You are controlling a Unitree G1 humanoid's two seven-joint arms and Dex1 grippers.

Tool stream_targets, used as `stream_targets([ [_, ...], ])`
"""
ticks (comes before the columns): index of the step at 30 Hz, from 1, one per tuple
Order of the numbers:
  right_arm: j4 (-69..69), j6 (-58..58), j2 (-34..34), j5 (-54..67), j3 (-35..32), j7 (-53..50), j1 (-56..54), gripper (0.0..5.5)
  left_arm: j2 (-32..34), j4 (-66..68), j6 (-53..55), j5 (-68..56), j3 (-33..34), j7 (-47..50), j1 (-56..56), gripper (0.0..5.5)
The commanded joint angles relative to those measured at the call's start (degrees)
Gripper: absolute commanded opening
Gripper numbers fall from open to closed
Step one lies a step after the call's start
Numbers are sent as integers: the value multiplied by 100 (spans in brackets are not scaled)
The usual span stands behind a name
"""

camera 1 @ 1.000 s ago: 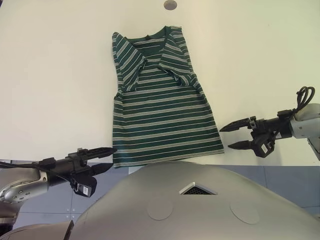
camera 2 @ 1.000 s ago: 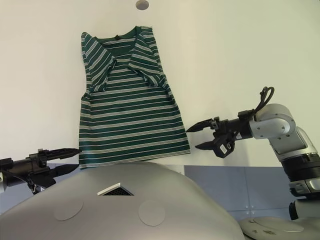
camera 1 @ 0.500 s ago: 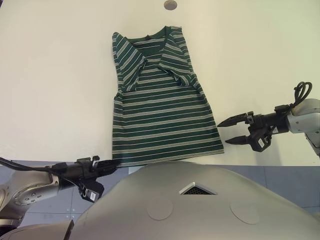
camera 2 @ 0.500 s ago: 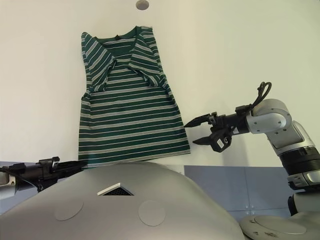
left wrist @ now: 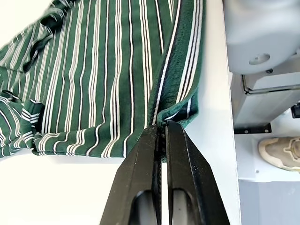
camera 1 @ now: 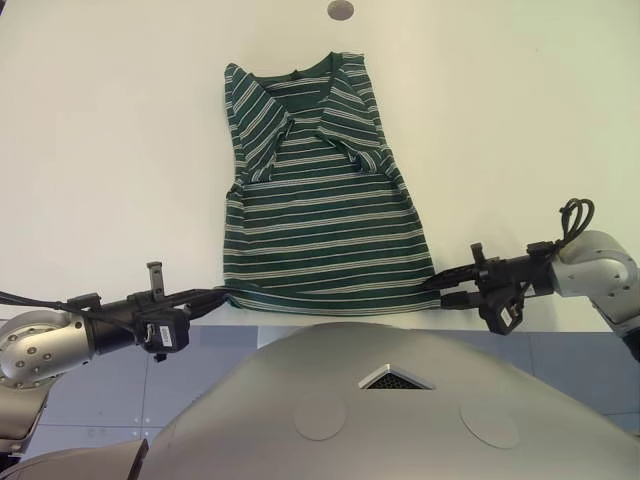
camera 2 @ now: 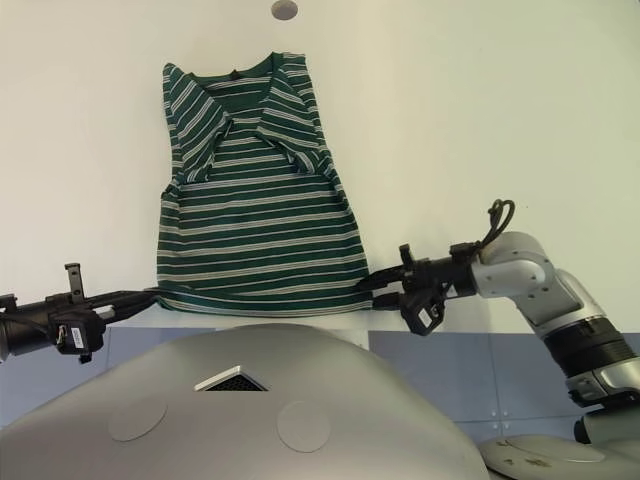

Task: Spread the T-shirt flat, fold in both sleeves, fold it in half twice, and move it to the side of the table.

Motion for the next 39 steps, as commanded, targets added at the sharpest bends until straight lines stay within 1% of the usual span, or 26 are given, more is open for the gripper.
stream_targets([
  [1, -76, 278, -47, -135, 100, -41, 9, 83, 72, 181, 11, -95, 82, -135, -182, 0],
  [3, -129, 482, -131, 57, 164, 25, 62, 44, 41, 389, 7, -33, 1, -146, -348, 0],
  [4, -282, 875, -171, 356, 162, 56, 116, 19, 31, 369, 242, -181, -34, -167, -442, 0],
  [5, -511, 1402, -204, 751, 136, 60, 157, 6, 99, 215, 702, -465, -41, -264, -443, 0],
  [6, -716, 1875, -198, 1090, 93, 48, 155, 6, 209, 30, 1134, -753, -28, -413, -408, 0],
  [8, -1151, 3401, -63, 2099, -108, -77, -262, 6, 473, -455, 2237, -1740, 140, -619, -710, 0],
  [9, -1209, 4075, 38, 2497, -219, -105, -601, 6, 578, -588, 2679, -2146, 220, -663, -1010, 0],
  [10, -909, 4824, 231, 2846, -351, -40, -1295, 6, 690, -512, 3095, -2521, 216, -648, -1672, 0],
  [11, -268, 5378, 489, 2973, -460, 100, -2149, 6, 718, -176, 3395, -2644, 51, -635, -2544, 0],
  [13, 1473, 5906, 1127, 2768, -575, 279, -3811, 6, 493, 841, 3747, -2423, -475, -599, -4272, 0],
  [15, 2812, 5876, 1611, 2408, -578, 353, -4787, 6, 142, 1631, 3938, -2217, -821, -566, -5329, 0],
  [18, 5025, 5390, 2475, 1804, -617, -21, -6059, 6, -656, 3455, 3797, -1705, -1392, -522, -6935, 0],
  [20, 5989, 5171, 2867, 1450, -604, -295, -6557, 6, -968, 4546, 3550, -1291, -1629, -409, -7578, 0],
  [23, 6903, 4967, 3276, 1050, -753, -616, -6999, 6, -1283, 5700, 3206, -935, -1686, -282, -8187, 0],
  [27, 7402, 4821, 3650, 694, -1046, -979, -7228, 6, -1547, 6781, 2768, -546, -1724, -123, -8866, 0],
  [30, 7559, 4810, 3901, 329, -1096, -1400, -7236, 6, -1747, 7549, 2548, -257, -1757, 90, -9271, 0],
  [32, 7612, 4787, 4050, 121, -1154, -1808, -7233, 50, -1891, 7957, 2557, -112, -1753, 290, -9450, 0],
  [34, 7649, 4814, 4250, -4, -1297, -2514, -7242, 84, -2019, 8340, 2738, -51, -1660, 573, -9599, 0],
  [35, 7646, 4825, 4328, -102, -1333, -3048, -7211, 108, -2084, 8503, 2953, -118, -1564, 679, -9666, 31],
  [36, 7608, 4781, 4376, -242, -1319, -3471, -7149, 122, -2141, 8587, 3176, -234, -1450, 694, -9695, 39],
  [37, 7561, 4728, 4407, -365, -1292, -3729, -7082, 145, -2182, 8640, 3305, -295, -1365, 764, -9722, 63],
  [39, 7238, 4544, 4497, -558, -1164, -3642, -6817, 146, -2192, 8580, 3452, -459, -1078, 1032, -9713, 98],
])
